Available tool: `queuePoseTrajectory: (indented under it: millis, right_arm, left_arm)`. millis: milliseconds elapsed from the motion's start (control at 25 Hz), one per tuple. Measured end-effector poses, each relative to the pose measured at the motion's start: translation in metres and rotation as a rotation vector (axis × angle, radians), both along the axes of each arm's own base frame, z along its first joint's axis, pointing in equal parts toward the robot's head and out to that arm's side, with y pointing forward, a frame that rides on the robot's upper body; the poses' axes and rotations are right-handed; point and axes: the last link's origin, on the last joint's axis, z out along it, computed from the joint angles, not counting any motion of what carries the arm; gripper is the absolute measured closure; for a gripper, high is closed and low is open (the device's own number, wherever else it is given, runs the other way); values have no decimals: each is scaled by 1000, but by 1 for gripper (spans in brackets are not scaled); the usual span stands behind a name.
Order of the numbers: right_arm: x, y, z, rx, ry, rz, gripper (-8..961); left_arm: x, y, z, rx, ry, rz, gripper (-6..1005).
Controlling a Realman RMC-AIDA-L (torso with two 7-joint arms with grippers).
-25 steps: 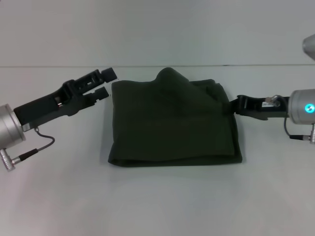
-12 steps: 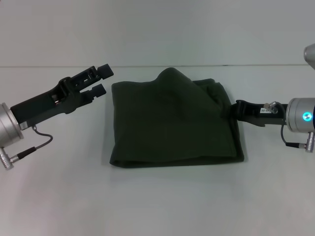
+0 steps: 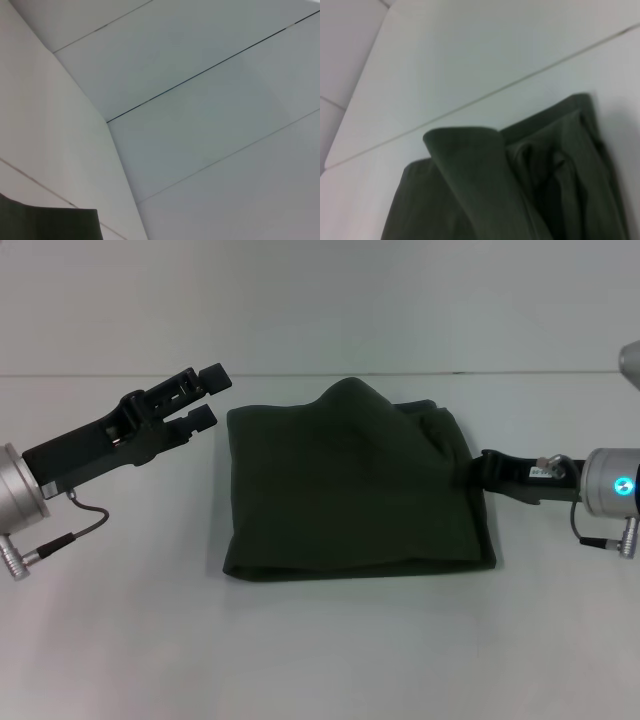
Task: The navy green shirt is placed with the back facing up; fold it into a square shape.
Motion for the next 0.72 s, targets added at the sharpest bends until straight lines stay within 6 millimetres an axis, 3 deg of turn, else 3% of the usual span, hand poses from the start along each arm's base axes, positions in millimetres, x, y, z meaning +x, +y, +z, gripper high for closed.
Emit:
queuePoseTrajectory:
  millis: [720]
  right_arm:
    - [11,0,9,39,-1,-37,922]
  left_arm:
    - [2,1,-3,-1,-2,0,51]
